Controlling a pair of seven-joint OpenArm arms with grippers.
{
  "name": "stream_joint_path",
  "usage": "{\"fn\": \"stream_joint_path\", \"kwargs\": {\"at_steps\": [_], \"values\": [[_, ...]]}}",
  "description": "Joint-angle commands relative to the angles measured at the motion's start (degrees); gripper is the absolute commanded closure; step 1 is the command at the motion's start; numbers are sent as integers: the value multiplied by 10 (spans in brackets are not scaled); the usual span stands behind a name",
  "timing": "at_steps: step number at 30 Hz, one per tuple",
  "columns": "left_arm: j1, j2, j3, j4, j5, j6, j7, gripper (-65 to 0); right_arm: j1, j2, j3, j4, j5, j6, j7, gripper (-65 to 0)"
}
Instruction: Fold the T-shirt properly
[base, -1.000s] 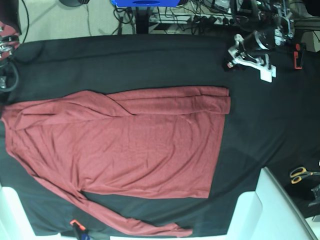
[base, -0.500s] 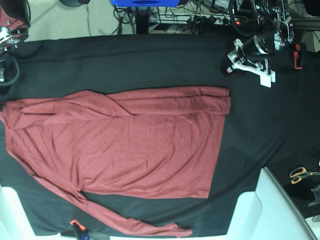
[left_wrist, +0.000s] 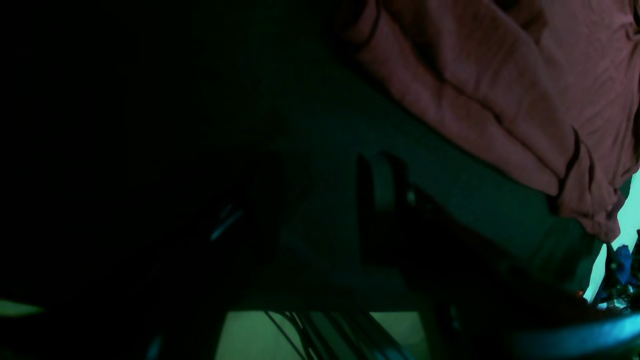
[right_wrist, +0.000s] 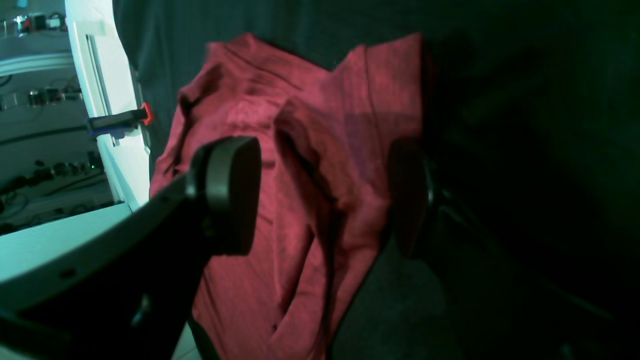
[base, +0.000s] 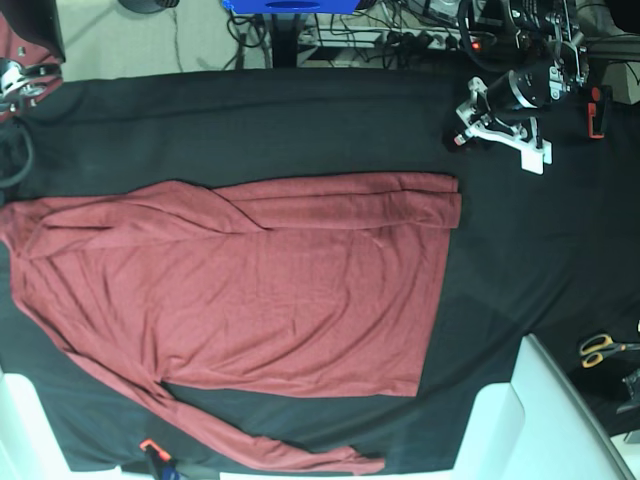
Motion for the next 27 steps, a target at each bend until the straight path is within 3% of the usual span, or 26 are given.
{"fn": "stream_joint_path", "kwargs": {"at_steps": [1, 11, 21, 27], "values": [[-1, -5, -3, 11, -9, -6, -4, -244, 7, 13, 0, 10, 9, 3, 3, -377], [0, -6, -3, 11, -9, -6, -4, -244, 4, 14, 1, -19, 9, 1, 14, -377], [4, -6, -3, 11, -9, -6, -4, -244, 0, 29, -4, -112, 9, 4, 82, -377], [5, -6, -3, 11, -9, -6, -4, -244, 8, 34, -5, -126, 9, 5, 85, -377]]}}
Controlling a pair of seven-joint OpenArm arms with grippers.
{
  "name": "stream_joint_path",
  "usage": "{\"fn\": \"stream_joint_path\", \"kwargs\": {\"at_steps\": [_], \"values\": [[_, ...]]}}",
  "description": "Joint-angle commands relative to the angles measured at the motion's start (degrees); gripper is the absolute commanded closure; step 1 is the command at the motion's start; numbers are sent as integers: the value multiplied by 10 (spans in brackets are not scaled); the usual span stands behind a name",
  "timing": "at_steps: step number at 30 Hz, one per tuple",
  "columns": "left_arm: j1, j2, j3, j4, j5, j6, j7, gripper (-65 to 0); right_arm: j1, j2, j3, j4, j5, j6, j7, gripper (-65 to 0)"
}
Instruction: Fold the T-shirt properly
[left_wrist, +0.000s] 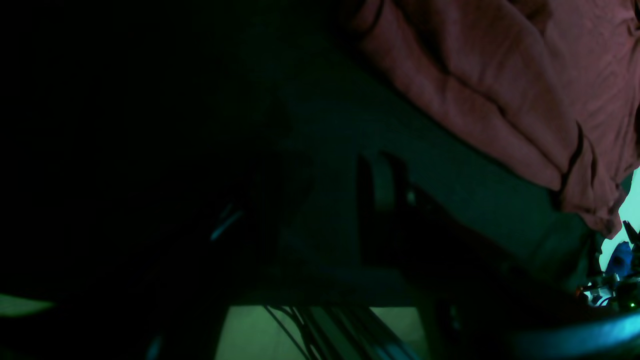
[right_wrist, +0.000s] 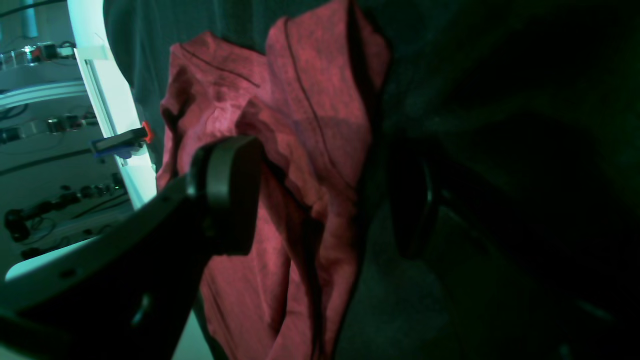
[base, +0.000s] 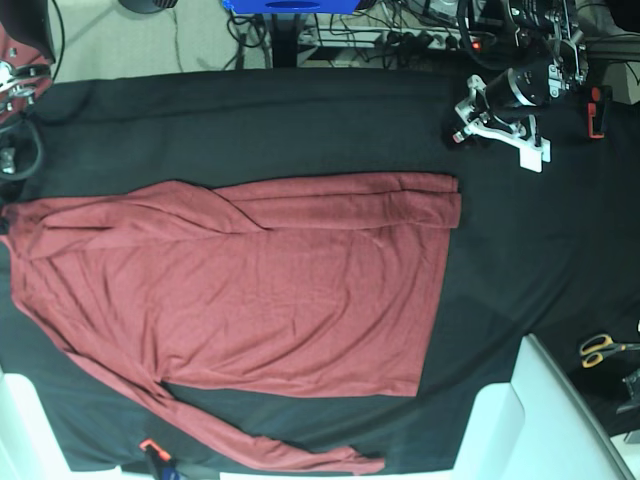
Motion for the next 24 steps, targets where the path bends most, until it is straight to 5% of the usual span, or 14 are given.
{"fn": "stream_joint_path", "kwargs": {"at_steps": [1, 20, 22, 24], "values": [[1, -6, -3, 11, -9, -6, -4, -244, 6, 14, -3, 2, -6, -4, 0, -377], [1, -6, -3, 11, -11, -6, -4, -244, 40, 21, -3, -2, -9, -3, 1, -374], [1, -6, -3, 11, -11, -6, -4, -244, 40, 21, -3, -2, -9, -4, 1, -335], [1, -6, -4, 11, -11, -6, -4, -244, 40, 20, -3, -3, -9, -4, 0, -216]]}}
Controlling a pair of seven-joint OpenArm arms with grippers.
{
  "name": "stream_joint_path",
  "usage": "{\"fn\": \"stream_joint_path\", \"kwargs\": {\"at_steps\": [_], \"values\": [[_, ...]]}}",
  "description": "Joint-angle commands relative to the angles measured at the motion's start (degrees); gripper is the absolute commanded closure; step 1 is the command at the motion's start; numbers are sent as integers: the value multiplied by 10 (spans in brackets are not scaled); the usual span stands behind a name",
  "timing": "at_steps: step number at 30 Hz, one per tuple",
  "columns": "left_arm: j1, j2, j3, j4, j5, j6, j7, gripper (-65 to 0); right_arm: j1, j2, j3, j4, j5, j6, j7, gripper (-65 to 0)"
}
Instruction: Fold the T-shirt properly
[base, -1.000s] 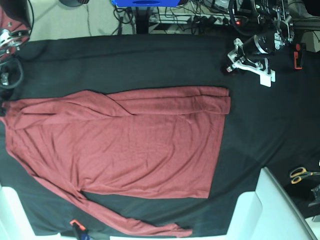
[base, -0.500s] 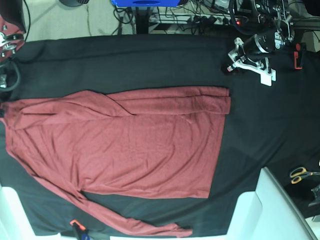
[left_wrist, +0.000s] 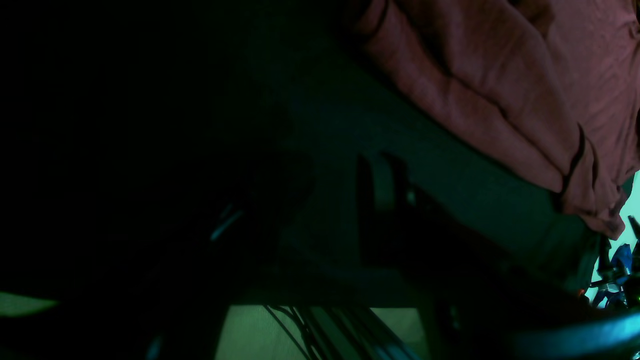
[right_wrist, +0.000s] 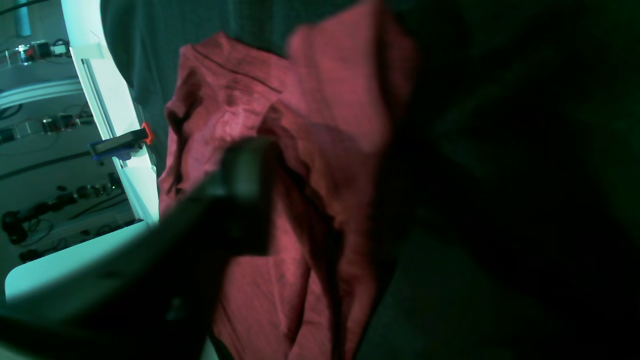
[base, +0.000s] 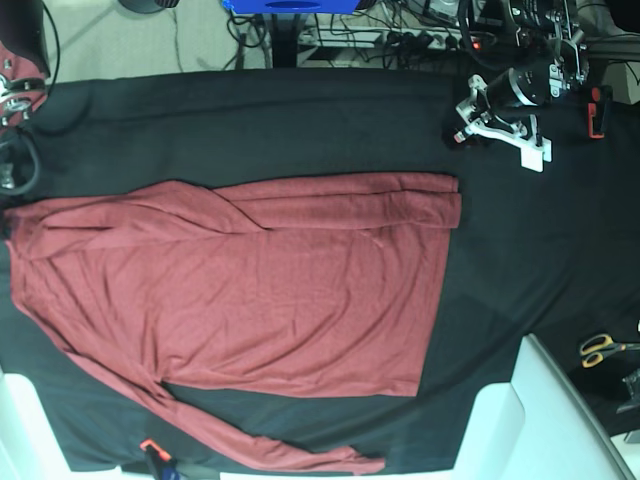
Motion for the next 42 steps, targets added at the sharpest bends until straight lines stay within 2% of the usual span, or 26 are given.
{"fn": "stream_joint_path", "kwargs": {"at_steps": [1, 3, 6, 11, 19, 21, 24, 26, 28, 30, 39, 42], "values": [[0, -5, -3, 11, -10, -6, -4, -244, 11, 12, -1, 5, 11, 6, 3, -162], [-2, -4, -3, 7, -10, -6, -4, -244, 11, 10, -1, 5, 11, 6, 3, -66], [-5, -2, -3, 6, -11, -6, -4, -245, 12, 11, 3, -8, 12, 3, 3, -9], [-23, -2, -2, 6, -11, -6, -4, -253, 14, 13, 6, -53, 14, 3, 5, -5], [-37, 9, -3, -20, -11, -6, -4, -257, 14, 13, 6, -55, 14, 5, 4, -5], [-38, 11, -3, -28, -11, -7, -4, -308, 14, 13, 6, -54, 14, 5, 4, -5], [-38, 16, -3, -29, -11, -7, -5, -434, 14, 13, 6, -53, 14, 5, 4, -5], [-38, 15, -3, -30, -10, -7, -28, -469, 14, 13, 6, -53, 14, 6, 4, -6], [-37, 13, 4, -30, -9, -7, -61, -469, 14, 13, 6, -53, 14, 6, 3, -6], [-37, 13, 4, -31, -8, -7, -70, -467, 14, 13, 6, -53, 14, 6, 3, -6], [-91, 14, 4, -80, -8, -7, -70, -296, 14, 13, 6, -53, 14, 6, 3, -6], [-108, 16, 4, -102, -8, -7, -70, -290, 14, 13, 6, -53, 14, 6, 3, -6]]}}
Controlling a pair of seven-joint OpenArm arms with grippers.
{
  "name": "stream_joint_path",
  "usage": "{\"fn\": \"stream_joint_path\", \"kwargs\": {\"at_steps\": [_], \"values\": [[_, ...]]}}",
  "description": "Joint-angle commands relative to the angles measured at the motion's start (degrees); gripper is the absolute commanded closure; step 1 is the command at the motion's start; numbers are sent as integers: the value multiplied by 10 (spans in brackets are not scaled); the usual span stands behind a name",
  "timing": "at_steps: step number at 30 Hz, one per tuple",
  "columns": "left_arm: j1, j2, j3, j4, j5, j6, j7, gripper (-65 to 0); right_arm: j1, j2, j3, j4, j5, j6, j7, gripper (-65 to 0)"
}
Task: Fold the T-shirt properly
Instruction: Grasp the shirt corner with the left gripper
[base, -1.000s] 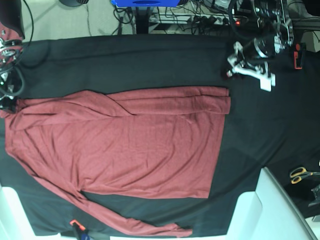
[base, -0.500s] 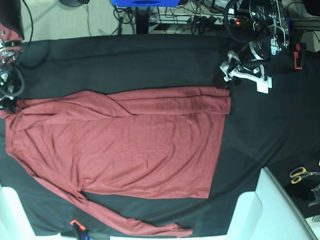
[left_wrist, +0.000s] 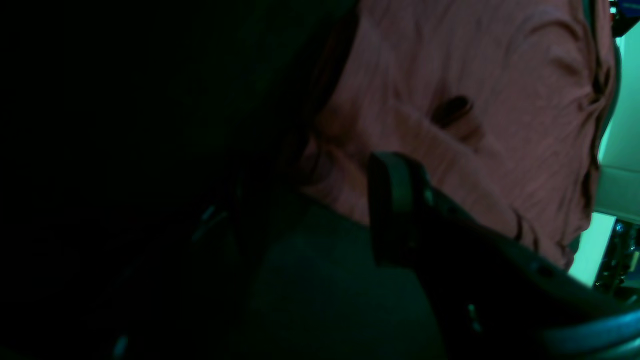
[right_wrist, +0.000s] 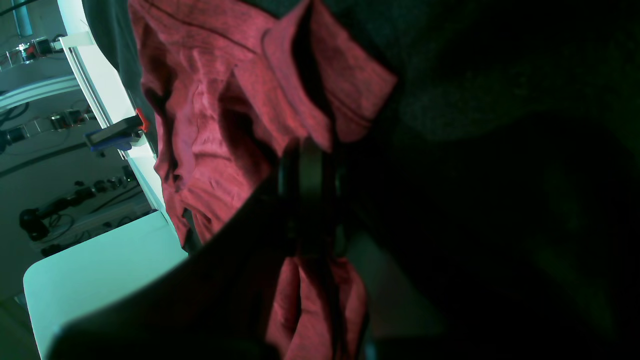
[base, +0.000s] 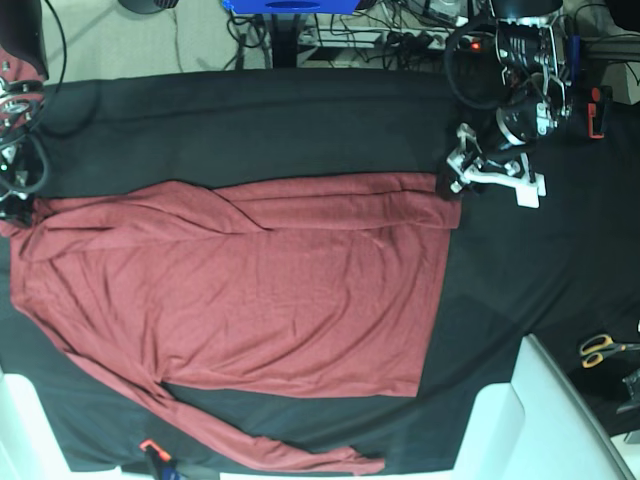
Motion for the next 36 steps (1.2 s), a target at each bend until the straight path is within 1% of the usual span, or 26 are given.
{"fn": "stream_joint_path", "kwargs": {"at_steps": [1, 4, 8, 10, 14, 26, 30, 34, 35, 36], "values": [[-5, -3, 0, 0, -2, -2, -1, -288, 10, 12, 1, 9, 3, 6, -2, -6], [-11, -2, 6, -2, -2, -2, -1, -290, 10, 20, 1, 7, 3, 6, -2, -6], [-20, -3, 37, -4, -2, -2, -2, -285, 10, 20, 1, 9, 3, 6, -2, -6], [-25, -2, 40, -12, -2, -2, -2, -283, 10, 20, 1, 9, 3, 6, -2, -6], [-28, -1, 33, -32, -6, -2, -2, -281, 10, 20, 1, 9, 3, 6, -2, -6], [-16, -6, 31, -33, -6, -2, -3, -281, 10, 20, 1, 9, 3, 6, -2, -6], [-12, -2, -6, -33, -3, -2, -2, -280, 10, 20, 1, 9, 3, 6, -2, -6], [-6, -6, -15, -33, -3, -2, -2, -278, 10, 20, 1, 9, 3, 6, -2, -6], [-6, -6, -15, -33, -3, -2, -2, -267, 10, 20, 1, 9, 3, 6, -2, -6], [-6, -6, -13, -33, -2, -2, -2, -240, 10, 20, 1, 9, 3, 6, -2, -6]]}}
